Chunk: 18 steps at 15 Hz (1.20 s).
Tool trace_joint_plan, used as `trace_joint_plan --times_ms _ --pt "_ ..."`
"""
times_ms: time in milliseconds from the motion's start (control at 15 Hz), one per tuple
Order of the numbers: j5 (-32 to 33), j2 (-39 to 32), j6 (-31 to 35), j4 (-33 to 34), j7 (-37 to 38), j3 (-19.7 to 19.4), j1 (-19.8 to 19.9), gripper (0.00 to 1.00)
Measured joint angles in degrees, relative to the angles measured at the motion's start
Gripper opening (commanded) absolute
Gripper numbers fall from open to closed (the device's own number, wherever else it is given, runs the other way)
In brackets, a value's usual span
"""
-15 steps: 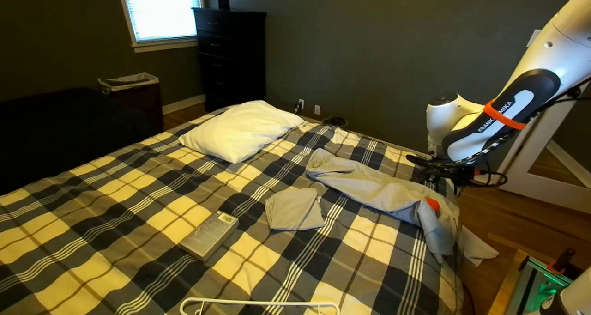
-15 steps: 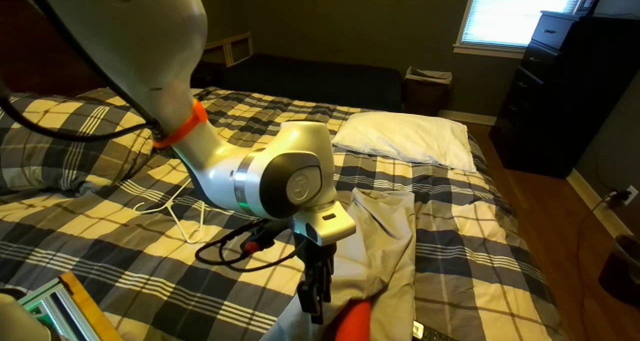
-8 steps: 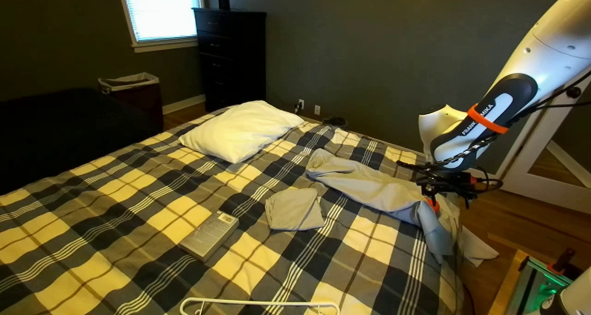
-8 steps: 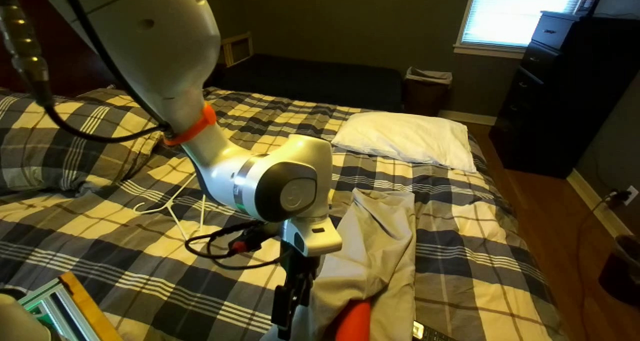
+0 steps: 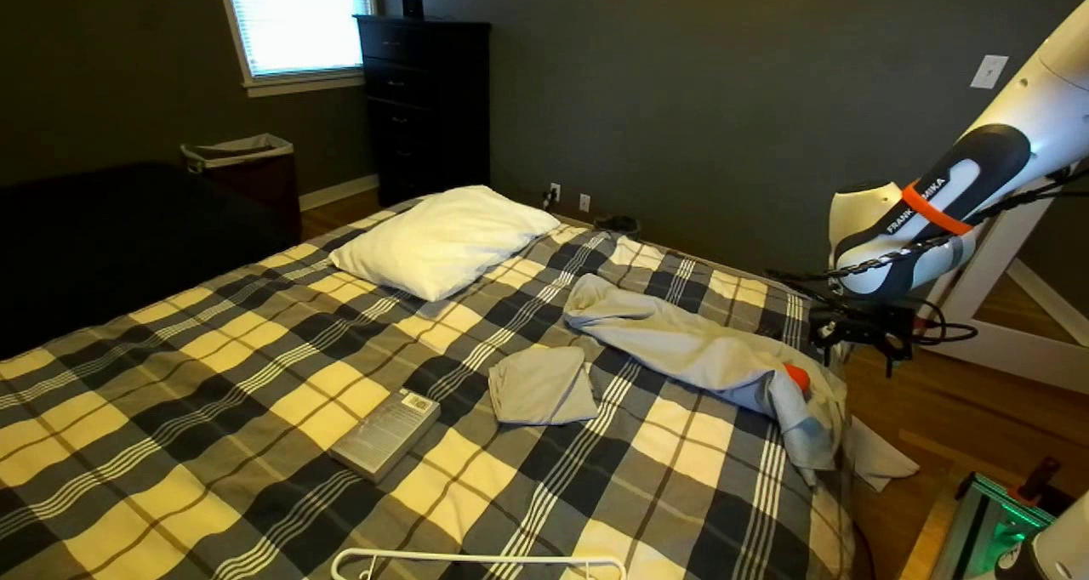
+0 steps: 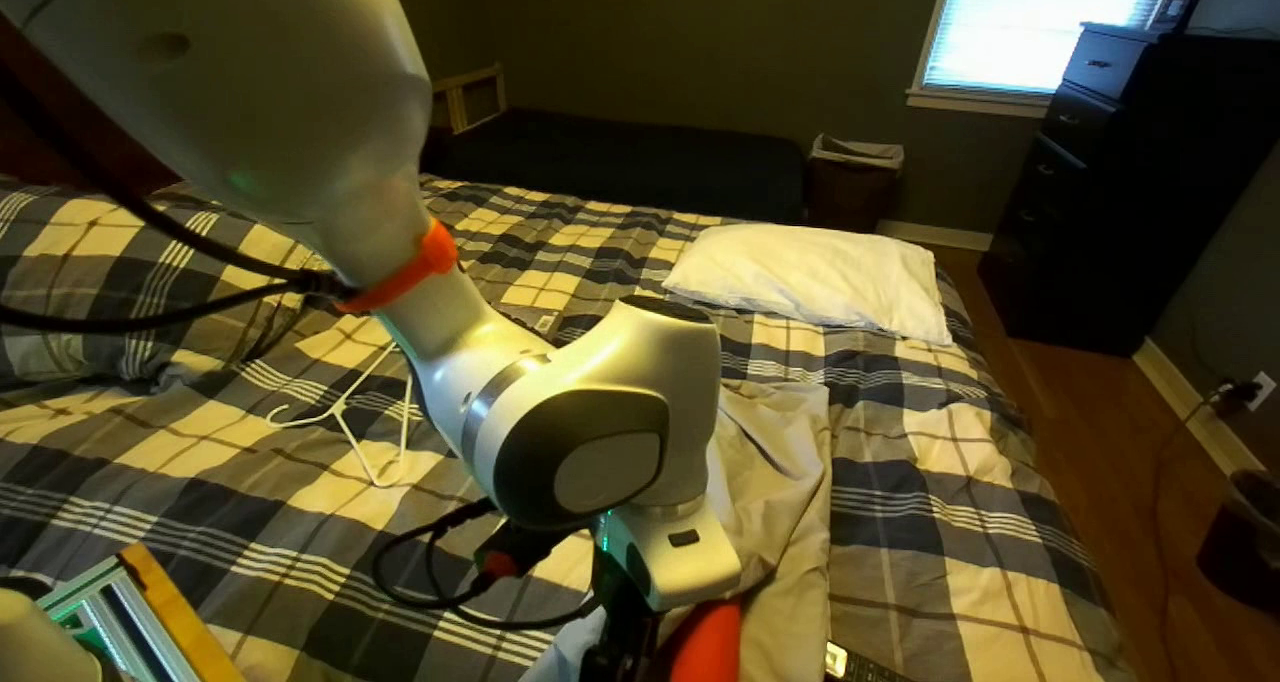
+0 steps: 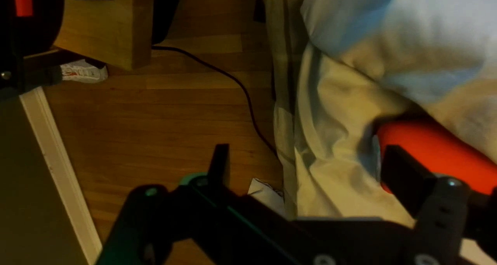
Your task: Fold the pillow case from left to right.
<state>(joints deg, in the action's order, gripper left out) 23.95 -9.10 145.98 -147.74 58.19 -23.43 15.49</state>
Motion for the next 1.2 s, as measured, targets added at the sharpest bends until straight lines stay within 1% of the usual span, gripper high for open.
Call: trace_joint_plan --times_ms 200,333,467,667,867,1000,1200 --pt "0.0 -0.7 -0.7 0.7 0.1 0.4 -0.6 1.00" --pt "1.5 -2.0 -5.3 2.6 -0.9 0.3 -0.9 1.00" --pt "3.6 -3.8 -8.5 4.6 -4.5 -0.3 -0.7 1.00" --pt "6.2 -7.7 -8.2 7.0 -11.6 -1.0 -0.4 1.00" --pt "6.9 -12.5 -3.1 8.6 -15.9 -1.1 -0.4 1.00" --pt "6.6 -15.2 1.9 9.1 -16.3 -1.1 -0.5 1.00" --pt "4.1 -18.1 9.1 9.5 -16.5 -1.3 -1.3 1.00"
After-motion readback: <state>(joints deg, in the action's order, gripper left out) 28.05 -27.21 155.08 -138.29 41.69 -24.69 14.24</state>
